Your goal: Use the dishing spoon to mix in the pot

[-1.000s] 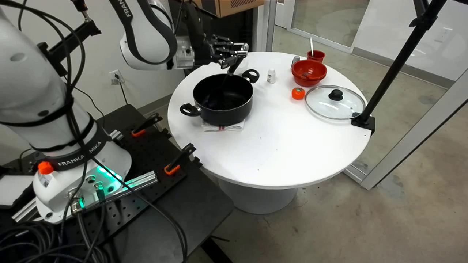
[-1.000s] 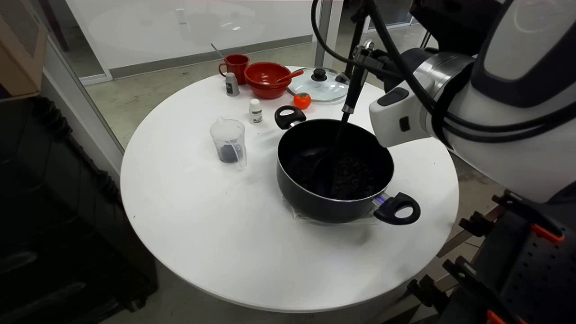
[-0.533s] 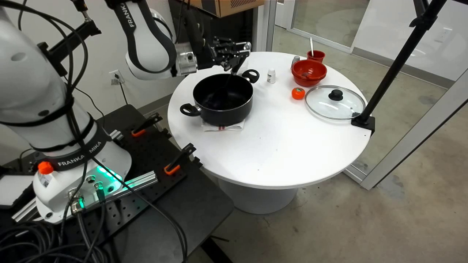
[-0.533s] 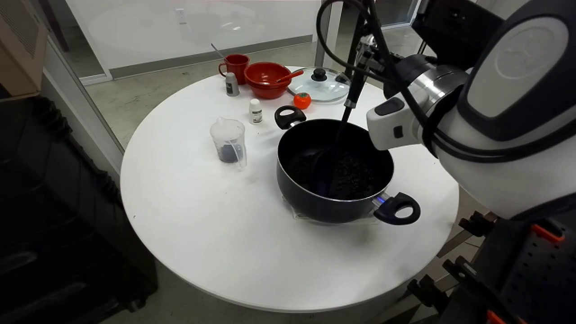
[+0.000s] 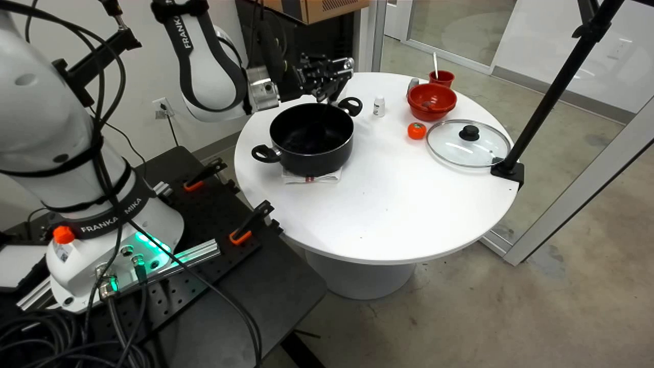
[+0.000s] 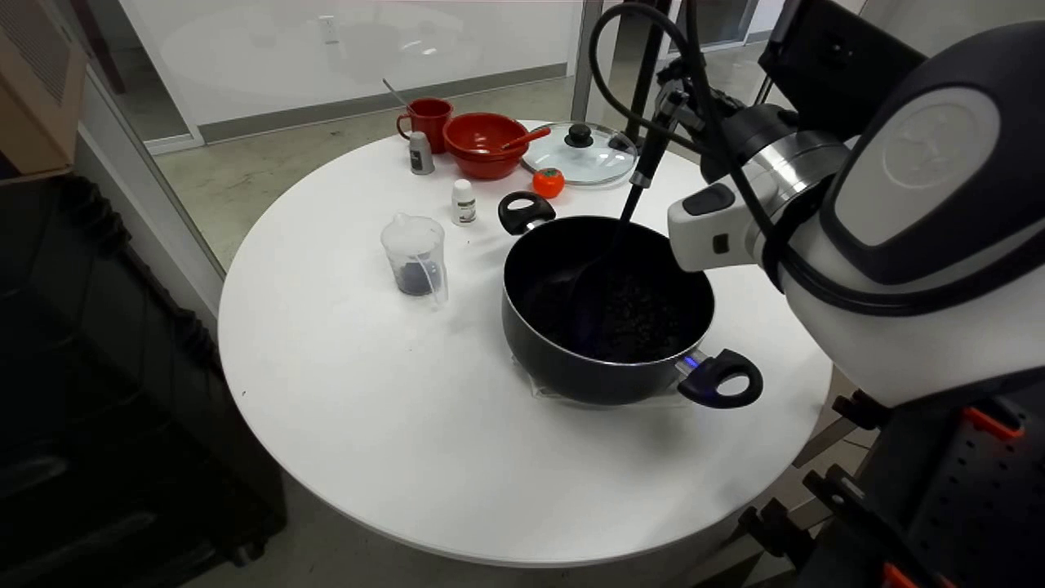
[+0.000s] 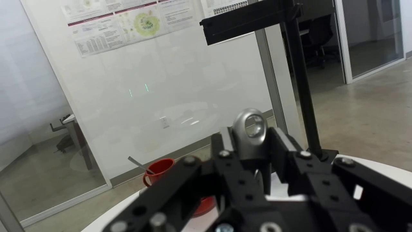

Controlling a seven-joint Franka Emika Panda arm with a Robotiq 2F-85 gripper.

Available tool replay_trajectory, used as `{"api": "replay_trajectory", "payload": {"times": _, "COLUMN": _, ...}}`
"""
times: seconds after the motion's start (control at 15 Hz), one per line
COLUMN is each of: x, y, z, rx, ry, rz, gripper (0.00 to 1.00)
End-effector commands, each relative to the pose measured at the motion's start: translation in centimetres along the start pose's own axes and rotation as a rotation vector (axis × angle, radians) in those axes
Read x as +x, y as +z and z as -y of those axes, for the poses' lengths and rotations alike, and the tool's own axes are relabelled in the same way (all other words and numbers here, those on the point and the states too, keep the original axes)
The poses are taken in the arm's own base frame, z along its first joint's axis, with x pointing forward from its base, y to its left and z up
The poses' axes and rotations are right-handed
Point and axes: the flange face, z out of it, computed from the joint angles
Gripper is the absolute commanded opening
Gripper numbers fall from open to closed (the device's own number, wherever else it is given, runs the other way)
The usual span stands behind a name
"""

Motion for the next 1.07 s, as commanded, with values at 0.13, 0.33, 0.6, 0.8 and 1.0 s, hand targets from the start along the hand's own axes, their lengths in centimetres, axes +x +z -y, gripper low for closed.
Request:
{"api": "replay_trajectory", "payload": {"times": 0.13, "x": 0.4, "y": 1.7, "z": 0.9, "rx": 0.005, "ry": 0.015, "rz": 0.097, "gripper": 0.08}}
{"api": "replay_trajectory", "payload": {"times": 0.33, "x": 0.6, "y": 2.7, "z": 1.1, "rx": 0.012, "ry": 0.01, "rz": 0.131, "gripper": 0.08}}
{"api": "replay_trajectory", "payload": {"times": 0.6, "x": 0.9, "y": 3.2, "z": 1.8, "rx": 0.023, "ry": -0.009, "rz": 0.145, "gripper": 0.08}}
{"api": "replay_trajectory", "payload": {"times": 0.8, "x": 0.5, "y": 2.7, "z": 2.9, "rx": 0.023, "ry": -0.032, "rz": 0.135, "gripper": 0.08}}
{"api": "replay_trajectory", "payload": {"times": 1.0, "x": -0.4, "y": 1.9, "z": 4.2, "rx": 0.038, "ry": -0.06, "rz": 0.113, "gripper": 0.08}}
